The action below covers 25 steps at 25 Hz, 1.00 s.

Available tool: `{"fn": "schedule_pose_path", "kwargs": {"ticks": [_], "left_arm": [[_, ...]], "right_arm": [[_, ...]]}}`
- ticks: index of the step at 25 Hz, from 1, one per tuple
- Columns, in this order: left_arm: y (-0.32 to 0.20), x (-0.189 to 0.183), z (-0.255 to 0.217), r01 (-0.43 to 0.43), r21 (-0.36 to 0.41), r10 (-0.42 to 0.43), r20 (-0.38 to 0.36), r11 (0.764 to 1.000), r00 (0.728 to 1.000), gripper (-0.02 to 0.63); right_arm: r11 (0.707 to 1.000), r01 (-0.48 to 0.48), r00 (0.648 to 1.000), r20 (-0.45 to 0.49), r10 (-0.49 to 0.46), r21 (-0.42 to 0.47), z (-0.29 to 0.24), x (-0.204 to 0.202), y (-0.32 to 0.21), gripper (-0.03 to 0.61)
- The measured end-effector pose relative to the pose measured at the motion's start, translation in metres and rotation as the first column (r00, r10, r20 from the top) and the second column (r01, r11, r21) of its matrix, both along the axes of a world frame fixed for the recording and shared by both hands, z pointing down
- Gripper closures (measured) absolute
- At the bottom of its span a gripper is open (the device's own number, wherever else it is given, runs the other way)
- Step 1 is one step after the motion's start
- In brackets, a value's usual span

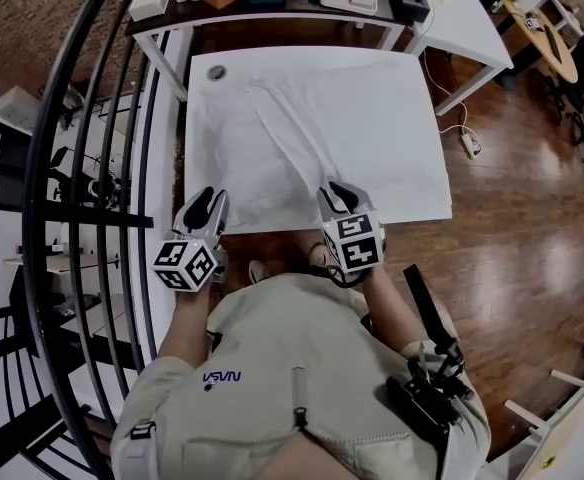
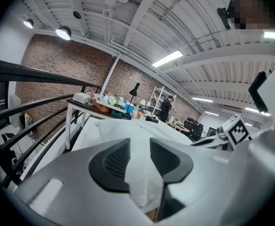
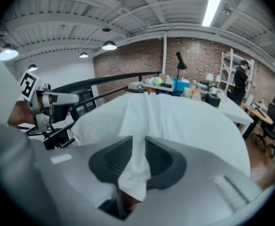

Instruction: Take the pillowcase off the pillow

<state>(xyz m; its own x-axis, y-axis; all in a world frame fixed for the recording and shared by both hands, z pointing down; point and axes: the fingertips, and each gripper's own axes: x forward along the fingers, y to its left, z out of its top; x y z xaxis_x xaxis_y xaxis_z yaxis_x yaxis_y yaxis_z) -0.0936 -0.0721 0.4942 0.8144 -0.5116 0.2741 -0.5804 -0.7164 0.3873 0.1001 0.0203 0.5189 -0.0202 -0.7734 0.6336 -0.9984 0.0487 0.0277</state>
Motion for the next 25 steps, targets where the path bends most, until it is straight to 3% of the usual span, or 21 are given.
{"fn": "schedule_pose_path", "kwargs": {"ticks": [7,20,25], "left_arm": [[-0.01,0.026,-0.003,0.019,0.017,-0.02,0.081,1.0,0.996,0.431],[-0.008,0.073,-0.012,0.087,0.057,-0.096,0.198,0.995,0.976,0.414],[-0.036,0.083,-0.016,0.063,0.076,-0.077,0.196,0.995,0.977,0.413]], "right_arm": [[0.992,0.077,0.997,0.018,-0.079,0.098,-0.027,0.011,-0.026,0.494],[0.966,0.146,0.979,0.109,-0.173,0.215,-0.051,0.055,-0.057,0.495],[0.963,0.157,0.981,0.079,-0.178,0.221,-0.057,0.056,-0.082,0.495]]}}
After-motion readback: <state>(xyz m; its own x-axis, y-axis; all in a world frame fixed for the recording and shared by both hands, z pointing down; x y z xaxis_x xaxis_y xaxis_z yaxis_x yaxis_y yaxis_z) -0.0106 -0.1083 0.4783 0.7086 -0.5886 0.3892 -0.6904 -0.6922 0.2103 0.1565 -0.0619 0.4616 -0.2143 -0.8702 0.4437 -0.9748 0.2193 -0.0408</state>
